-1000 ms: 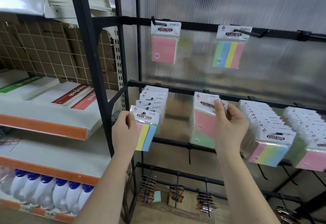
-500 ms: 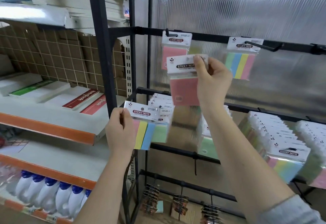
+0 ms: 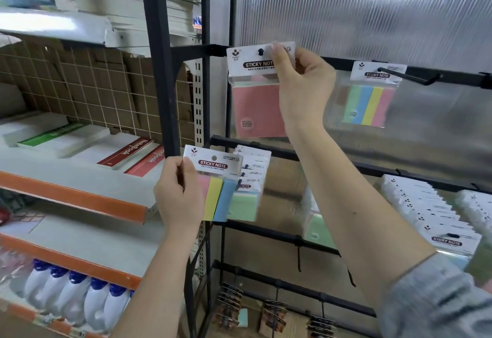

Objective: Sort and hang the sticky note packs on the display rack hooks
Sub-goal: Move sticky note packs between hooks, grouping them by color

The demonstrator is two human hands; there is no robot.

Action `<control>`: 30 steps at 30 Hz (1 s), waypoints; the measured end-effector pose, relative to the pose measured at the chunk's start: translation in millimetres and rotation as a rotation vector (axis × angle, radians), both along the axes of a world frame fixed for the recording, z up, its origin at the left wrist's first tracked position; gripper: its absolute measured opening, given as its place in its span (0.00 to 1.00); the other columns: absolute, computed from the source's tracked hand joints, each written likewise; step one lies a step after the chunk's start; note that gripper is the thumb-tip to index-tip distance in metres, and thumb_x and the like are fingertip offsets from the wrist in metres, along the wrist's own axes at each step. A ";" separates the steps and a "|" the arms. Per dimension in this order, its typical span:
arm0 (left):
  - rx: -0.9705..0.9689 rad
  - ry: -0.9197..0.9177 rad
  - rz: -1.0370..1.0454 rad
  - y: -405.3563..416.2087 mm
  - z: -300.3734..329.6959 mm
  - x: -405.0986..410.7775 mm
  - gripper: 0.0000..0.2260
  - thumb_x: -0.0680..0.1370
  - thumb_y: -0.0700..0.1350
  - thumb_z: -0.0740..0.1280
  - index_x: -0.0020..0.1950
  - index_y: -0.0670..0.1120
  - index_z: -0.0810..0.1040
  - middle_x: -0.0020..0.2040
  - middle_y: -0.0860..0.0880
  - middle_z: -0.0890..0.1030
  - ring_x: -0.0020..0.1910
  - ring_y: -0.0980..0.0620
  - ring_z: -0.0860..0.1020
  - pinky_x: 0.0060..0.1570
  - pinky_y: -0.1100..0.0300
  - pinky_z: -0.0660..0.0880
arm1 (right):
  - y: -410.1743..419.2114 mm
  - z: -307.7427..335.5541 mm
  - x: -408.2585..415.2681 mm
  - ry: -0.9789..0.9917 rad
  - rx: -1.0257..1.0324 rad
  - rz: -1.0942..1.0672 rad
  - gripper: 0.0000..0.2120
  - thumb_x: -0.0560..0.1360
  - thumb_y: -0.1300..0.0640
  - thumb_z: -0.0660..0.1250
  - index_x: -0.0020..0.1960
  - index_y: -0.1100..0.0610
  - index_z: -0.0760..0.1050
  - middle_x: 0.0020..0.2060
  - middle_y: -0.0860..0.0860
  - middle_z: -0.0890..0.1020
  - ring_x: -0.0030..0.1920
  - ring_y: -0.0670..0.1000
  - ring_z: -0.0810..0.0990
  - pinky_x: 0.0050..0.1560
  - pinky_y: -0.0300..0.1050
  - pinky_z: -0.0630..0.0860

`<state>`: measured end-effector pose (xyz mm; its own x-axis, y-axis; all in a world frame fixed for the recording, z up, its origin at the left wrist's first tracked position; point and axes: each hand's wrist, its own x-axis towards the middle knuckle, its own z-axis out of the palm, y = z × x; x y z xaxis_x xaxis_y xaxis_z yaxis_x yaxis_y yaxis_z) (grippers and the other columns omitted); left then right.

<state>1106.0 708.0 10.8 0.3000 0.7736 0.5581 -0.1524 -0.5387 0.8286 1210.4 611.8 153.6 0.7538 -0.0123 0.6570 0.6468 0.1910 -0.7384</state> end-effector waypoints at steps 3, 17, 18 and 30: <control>0.007 -0.016 -0.011 0.4 0.5 0.7 0.10 0.81 0.41 0.58 0.41 0.41 0.70 0.32 0.53 0.70 0.32 0.67 0.72 0.32 0.76 0.66 | 0.9 2.3 -0.8 0.013 -0.010 -0.025 0.20 0.74 0.53 0.70 0.40 0.72 0.76 0.36 0.62 0.81 0.32 0.49 0.76 0.32 0.44 0.72; -0.010 -0.022 -0.042 -3.1 1.4 6.0 0.09 0.82 0.42 0.58 0.42 0.42 0.70 0.33 0.55 0.72 0.35 0.69 0.73 0.34 0.77 0.68 | 5.5 -1.1 39.9 0.184 -0.081 0.010 0.08 0.74 0.51 0.71 0.41 0.56 0.83 0.29 0.43 0.79 0.31 0.42 0.74 0.36 0.37 0.70; -0.008 -0.022 -0.043 -3.9 2.2 7.0 0.09 0.82 0.42 0.58 0.42 0.42 0.70 0.33 0.55 0.72 0.35 0.70 0.73 0.34 0.77 0.68 | 6.9 -0.3 46.0 0.203 -0.099 -0.002 0.09 0.74 0.50 0.71 0.41 0.55 0.83 0.28 0.43 0.78 0.31 0.43 0.73 0.36 0.38 0.69; 0.025 -0.048 -0.039 -5.9 16.0 25.7 0.09 0.82 0.44 0.58 0.42 0.45 0.69 0.37 0.61 0.73 0.38 0.72 0.75 0.34 0.77 0.68 | 13.7 11.8 118.5 0.097 -0.406 -0.170 0.23 0.71 0.51 0.73 0.23 0.50 0.65 0.23 0.48 0.70 0.28 0.52 0.73 0.33 0.48 0.71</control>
